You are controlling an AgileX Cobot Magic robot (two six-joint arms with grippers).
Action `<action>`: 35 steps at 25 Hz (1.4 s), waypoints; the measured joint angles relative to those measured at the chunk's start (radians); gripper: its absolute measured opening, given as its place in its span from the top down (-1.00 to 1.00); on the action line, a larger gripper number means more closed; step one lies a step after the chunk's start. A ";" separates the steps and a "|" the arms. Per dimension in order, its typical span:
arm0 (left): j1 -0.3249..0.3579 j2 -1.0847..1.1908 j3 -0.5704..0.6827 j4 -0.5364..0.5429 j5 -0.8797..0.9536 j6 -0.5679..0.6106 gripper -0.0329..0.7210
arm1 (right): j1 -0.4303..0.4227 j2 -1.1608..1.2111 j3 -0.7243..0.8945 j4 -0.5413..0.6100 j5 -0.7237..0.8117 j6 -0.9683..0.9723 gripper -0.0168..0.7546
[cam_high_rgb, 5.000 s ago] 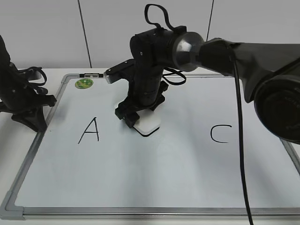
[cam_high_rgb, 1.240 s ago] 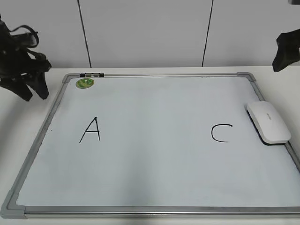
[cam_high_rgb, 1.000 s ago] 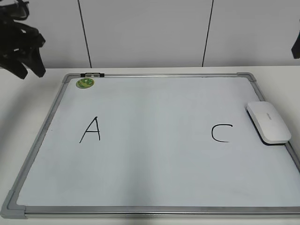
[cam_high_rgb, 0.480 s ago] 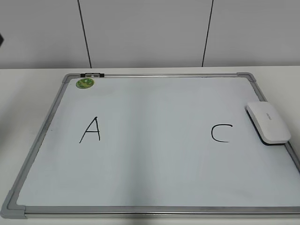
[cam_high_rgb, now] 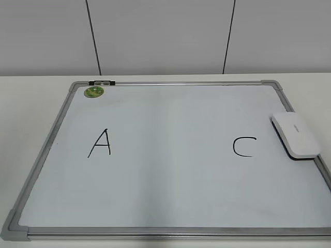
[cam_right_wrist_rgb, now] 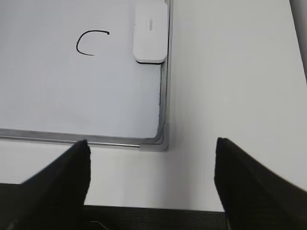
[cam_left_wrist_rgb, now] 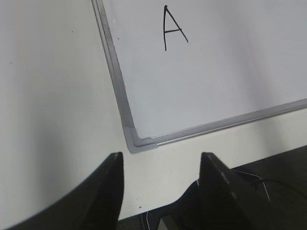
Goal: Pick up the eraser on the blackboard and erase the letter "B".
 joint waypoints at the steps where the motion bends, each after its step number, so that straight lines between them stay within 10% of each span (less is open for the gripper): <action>1: 0.000 -0.043 0.033 0.000 0.000 -0.001 -0.12 | 0.007 -0.033 0.022 -0.003 0.005 0.001 -0.59; 18: 0.000 -0.561 0.487 0.083 -0.048 -0.005 -0.12 | 0.023 -0.201 0.316 -0.034 -0.011 0.049 -0.58; 35: 0.000 -0.576 0.532 0.102 -0.155 -0.007 -0.11 | 0.023 -0.201 0.348 -0.048 -0.065 0.050 -0.58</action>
